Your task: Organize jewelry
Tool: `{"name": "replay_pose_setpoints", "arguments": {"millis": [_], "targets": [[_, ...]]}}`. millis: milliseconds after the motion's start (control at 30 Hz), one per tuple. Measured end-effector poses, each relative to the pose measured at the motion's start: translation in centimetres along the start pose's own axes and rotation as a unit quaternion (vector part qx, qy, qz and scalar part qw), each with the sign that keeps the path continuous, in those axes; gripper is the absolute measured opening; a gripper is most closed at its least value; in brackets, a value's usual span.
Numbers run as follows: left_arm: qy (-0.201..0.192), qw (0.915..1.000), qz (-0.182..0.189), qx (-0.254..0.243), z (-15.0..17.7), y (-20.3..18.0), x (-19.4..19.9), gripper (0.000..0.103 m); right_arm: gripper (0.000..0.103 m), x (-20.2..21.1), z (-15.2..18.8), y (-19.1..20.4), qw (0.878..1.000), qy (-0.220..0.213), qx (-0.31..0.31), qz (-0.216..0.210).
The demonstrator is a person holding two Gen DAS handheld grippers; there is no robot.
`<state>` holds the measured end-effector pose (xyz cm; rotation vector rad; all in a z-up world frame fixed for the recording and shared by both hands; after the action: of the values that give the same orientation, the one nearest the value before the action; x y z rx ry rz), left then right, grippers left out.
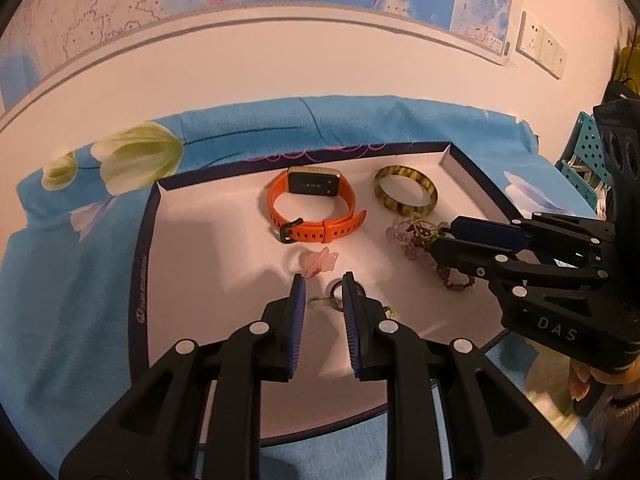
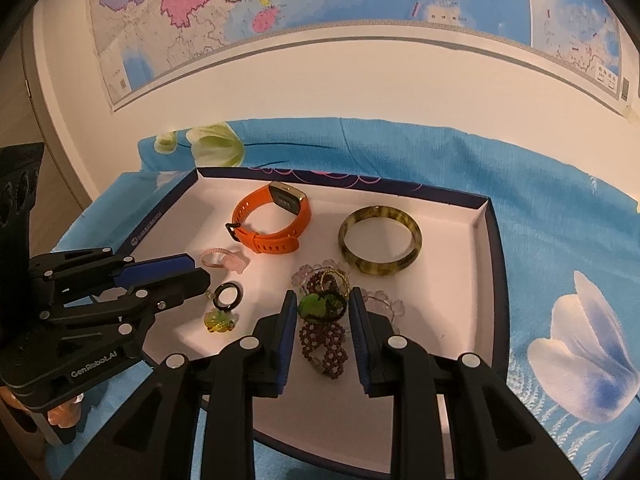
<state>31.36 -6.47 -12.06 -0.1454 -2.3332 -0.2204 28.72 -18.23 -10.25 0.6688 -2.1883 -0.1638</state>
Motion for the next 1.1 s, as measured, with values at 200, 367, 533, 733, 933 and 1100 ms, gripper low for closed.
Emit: {"name": "replay_pose_setpoints", "arguments": {"millis": [200,367,533,733,933,1100], "targets": [[-0.001,1.0,0.003,0.004,0.3,0.1,0.4,0.037,0.042,1.1,0.1,0.3,1.0,-0.018,-0.004,0.001],[-0.033,0.9995,0.001,0.003,0.4,0.3,3.2,0.059,0.055,3.2,0.5,1.0,0.999,-0.044,-0.004,-0.002],[-0.084,0.9964,-0.012,0.009,1.6,1.1,7.3,0.088,0.073,6.0,1.5,2.4,0.997,-0.075,0.009,0.009],[-0.125,0.9908,-0.044,0.028,4.2,2.4,11.3,0.098,0.096,9.5,3.7,4.8,0.991,-0.124,0.034,0.04],[-0.149,0.9848,-0.064,0.061,6.5,3.6,14.8,0.098,0.096,11.9,5.9,7.5,0.984,-0.157,0.056,0.058],[-0.178,0.9769,-0.09,0.076,8.1,4.1,17.5,0.098,0.096,13.8,7.3,8.8,0.98,-0.184,0.054,0.054]]}}
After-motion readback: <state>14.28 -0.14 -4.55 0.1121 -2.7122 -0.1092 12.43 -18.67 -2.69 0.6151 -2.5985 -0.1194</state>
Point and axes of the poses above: each gripper's, at about its wrist camera, not at the fingertips, and x roughly against the way its jaws point, y to its left, z to its underside, the point moved 4 cm from there along -x, roughly the way its jaws point, and after that the axes turned 14 degrees about -z, right-handed, at the moved point
